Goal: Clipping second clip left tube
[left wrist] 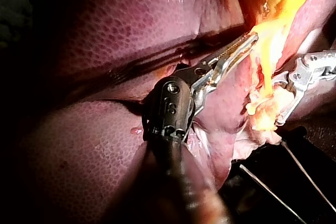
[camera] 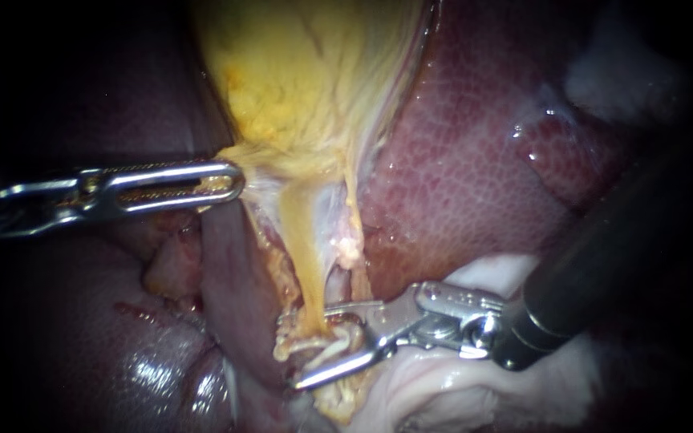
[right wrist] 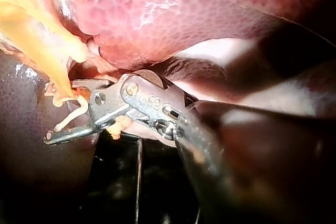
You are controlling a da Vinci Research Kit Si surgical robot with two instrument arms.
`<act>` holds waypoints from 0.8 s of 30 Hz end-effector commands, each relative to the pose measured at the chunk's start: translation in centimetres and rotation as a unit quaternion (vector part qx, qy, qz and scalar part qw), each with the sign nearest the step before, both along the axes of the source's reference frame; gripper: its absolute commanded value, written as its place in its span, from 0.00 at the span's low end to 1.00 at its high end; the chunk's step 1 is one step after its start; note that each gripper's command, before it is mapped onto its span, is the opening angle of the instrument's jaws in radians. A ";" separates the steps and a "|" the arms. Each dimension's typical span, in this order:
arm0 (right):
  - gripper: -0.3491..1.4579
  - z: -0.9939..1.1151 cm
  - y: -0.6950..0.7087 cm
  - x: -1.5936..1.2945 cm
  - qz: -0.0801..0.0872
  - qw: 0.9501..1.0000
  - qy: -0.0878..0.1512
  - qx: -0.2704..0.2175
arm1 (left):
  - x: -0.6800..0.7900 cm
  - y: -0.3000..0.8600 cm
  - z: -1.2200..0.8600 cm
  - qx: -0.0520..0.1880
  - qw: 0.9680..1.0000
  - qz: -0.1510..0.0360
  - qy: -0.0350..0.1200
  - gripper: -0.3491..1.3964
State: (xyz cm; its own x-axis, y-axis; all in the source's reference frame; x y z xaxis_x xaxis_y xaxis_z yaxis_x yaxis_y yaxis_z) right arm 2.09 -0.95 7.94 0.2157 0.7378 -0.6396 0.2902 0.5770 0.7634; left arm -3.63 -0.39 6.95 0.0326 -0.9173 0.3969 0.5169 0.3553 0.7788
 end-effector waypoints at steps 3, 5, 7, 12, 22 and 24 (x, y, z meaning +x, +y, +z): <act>0.52 0.02 0.01 0.02 0.003 1.000 0.000 0.000 | 0.00 -0.01 0.01 -0.001 1.000 -0.001 0.001 0.00; 0.46 0.05 0.03 -0.01 0.002 1.000 0.001 0.000 | -0.01 -0.01 0.01 -0.001 1.000 -0.001 0.001 0.00; 0.19 0.06 0.04 -0.15 -0.018 1.000 -0.006 0.024 | 0.00 -0.01 0.00 -0.001 1.000 -0.001 0.001 0.00; 0.00 0.09 0.12 -0.23 -0.027 0.999 -0.022 0.020 | 0.00 -0.01 0.00 -0.001 1.000 -0.001 0.001 0.00; 0.00 0.11 0.11 -0.23 -0.027 0.999 -0.022 0.020 | 0.00 -0.02 0.00 -0.001 1.000 -0.001 0.001 0.00; 0.00 0.11 0.12 -0.23 -0.027 0.999 -0.022 0.020 | 0.00 -0.02 0.00 -0.001 1.000 -0.001 0.001 0.00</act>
State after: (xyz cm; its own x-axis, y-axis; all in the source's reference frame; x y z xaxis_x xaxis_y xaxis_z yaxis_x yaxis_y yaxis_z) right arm 1.86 -0.83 8.05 0.2834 0.7483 -0.5997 0.2864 0.5308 0.7976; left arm -3.63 -0.40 6.95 0.0316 -0.9167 0.3982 0.5185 0.3556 0.7776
